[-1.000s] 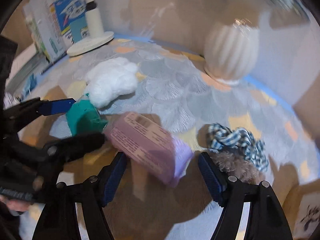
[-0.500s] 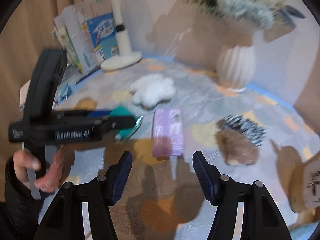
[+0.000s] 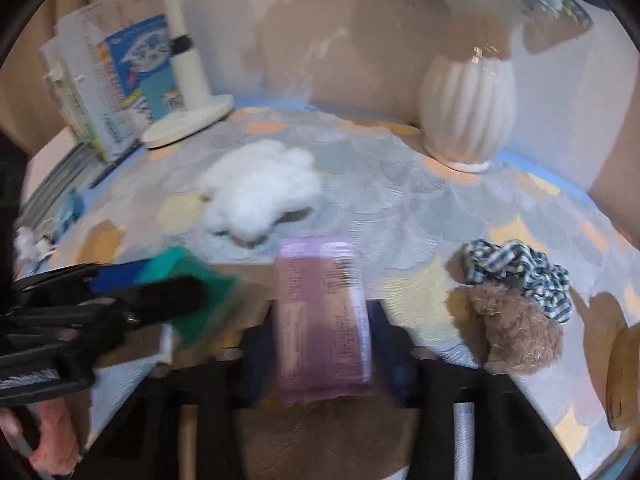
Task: Organize soft objects
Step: 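Grasp the teal clay pack with the left tool while the right grasps the purple wipes, then carry the teal clay and purple wipes to the glass tray and release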
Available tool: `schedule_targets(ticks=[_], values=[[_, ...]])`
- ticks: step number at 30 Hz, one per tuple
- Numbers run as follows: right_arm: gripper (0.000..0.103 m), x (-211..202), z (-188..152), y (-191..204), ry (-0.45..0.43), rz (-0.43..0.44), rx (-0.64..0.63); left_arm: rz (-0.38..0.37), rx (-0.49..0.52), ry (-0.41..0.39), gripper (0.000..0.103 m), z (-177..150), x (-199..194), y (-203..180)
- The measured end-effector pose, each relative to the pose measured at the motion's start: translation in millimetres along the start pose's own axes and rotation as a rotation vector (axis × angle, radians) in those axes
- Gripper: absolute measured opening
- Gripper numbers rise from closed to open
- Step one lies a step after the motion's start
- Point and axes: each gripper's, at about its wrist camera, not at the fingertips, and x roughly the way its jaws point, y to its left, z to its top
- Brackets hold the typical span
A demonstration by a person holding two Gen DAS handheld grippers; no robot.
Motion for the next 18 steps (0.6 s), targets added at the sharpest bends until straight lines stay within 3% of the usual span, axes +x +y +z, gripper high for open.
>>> schedule_targets(ticks=[10,15,18], values=[[0.038,-50,-61,3,-0.042,-0.02,-0.008,-0.042,0.055,0.007,0.042,-6,1,-9],[0.038,-84,-99,0,-0.084,-0.038,0.007,-0.035,0.158,-0.02,0.041,-22,-12,-36],[0.038,-104,-113,-4,-0.12,-0.021,0.019,-0.053,0.194,0.025,0.041,-44,-19,-58]])
